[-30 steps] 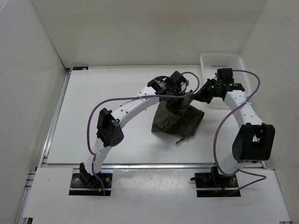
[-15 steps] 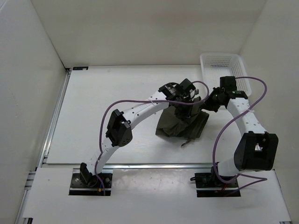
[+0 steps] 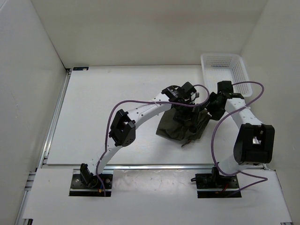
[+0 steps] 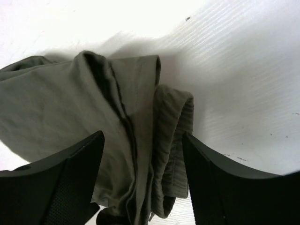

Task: Fold and stack the shorts
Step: Fold the shorts

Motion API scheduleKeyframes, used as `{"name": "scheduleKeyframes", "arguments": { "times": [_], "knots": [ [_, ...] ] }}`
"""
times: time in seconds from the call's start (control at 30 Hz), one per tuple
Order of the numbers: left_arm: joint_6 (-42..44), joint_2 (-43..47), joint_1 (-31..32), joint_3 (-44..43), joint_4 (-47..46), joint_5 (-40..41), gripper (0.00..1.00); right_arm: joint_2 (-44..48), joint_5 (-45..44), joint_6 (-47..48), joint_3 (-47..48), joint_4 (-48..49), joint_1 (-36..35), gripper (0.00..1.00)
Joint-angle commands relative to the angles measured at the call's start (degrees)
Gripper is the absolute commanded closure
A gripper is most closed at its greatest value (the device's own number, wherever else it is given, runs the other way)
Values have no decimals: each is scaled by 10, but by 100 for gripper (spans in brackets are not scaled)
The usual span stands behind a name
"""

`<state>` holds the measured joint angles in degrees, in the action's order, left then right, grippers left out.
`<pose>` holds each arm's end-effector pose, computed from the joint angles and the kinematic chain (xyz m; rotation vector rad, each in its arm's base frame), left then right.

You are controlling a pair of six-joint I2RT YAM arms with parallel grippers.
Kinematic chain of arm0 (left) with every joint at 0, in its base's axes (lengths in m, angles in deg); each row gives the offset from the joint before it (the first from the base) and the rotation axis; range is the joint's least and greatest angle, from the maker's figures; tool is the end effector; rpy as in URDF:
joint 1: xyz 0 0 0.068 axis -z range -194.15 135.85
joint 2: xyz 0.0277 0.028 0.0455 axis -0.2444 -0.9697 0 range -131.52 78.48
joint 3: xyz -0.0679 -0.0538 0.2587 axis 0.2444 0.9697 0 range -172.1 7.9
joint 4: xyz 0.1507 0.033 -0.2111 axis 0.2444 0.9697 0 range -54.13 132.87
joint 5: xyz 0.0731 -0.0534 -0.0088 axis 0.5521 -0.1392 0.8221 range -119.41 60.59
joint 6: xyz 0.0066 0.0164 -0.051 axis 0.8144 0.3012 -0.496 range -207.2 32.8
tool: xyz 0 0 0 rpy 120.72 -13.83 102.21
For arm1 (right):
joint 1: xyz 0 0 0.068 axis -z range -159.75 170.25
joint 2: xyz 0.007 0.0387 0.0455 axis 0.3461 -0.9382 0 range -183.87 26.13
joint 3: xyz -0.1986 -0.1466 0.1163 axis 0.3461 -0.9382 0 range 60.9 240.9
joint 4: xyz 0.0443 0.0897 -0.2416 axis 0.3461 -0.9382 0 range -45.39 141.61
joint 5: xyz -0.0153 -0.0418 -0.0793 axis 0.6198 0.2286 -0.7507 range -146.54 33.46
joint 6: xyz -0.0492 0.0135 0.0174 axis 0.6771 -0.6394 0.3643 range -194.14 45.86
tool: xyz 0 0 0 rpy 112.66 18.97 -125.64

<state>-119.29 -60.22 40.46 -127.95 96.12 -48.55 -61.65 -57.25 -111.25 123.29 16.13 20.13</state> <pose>0.2887 -0.4263 0.2395 0.6832 2.8314 -0.8346 0.3102 0.0002 0.2307 0.8443 2.5105 0.2037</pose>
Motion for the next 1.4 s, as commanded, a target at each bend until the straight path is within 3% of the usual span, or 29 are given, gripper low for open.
{"name": "scheduleKeyframes", "arguments": {
  "times": [0.0, 0.07, 0.17, 0.2, 0.23, 0.3, 0.33, 0.37, 0.43, 0.47, 0.67, 0.8, 1.07, 1.3, 1.37],
  "knots": [
    [15, 93, 3, 4, 11, -3, 15, 44, 2, 11, 3, 19, 3, 27],
    [15, 118, -5, 18, 16, 3, 15, 69, 7, 16, -3, 4, 3, 27],
    [15, 169, -27, 75, 16, 14, 26, 103, 24, 22, -22, -1, 3, 30],
    [20, 192, -42, 94, 16, 21, 36, 111, 35, 22, -38, -7, 3, 32],
    [20, 204, -49, 134, 11, 37, 58, 118, 46, 29, -47, -7, -2, 34],
    [26, 220, -66, 172, 6, 52, 82, 136, 105, 47, -67, 1, -2, 41],
    [32, 225, -86, 200, 6, 57, 90, 136, 123, 54, -80, 2, -9, 61],
    [32, 231, -96, 211, 6, 57, 90, 150, 129, 54, -80, 2, -16, 76],
    [43, 242, -125, 238, 6, 74, 90, 167, 116, 61, -75, -5, -44, 96],
    [43, 248, -134, 246, 6, 74, 90, 167, 111, 61, -75, -5, -55, 98],
    [49, 280, -207, 298, 0, 93, 90, 61, 91, 53, -24, 12, -148, 100],
    [54, 285, -221, 303, -5, 87, 90, 24, 77, 48, -45, 12, -154, 100],
    [54, 256, -216, 308, -15, 75, 90, 140, -3, 58, -143, -34, -131, 100],
    [54, 195, -193, 267, -22, 46, 89, 227, -31, 59, -105, -57, -137, 100],
    [54, 180, -186, 262, -27, 39, 85, 227, -3, 70, -90, -57, -143, 100]
  ]
}}
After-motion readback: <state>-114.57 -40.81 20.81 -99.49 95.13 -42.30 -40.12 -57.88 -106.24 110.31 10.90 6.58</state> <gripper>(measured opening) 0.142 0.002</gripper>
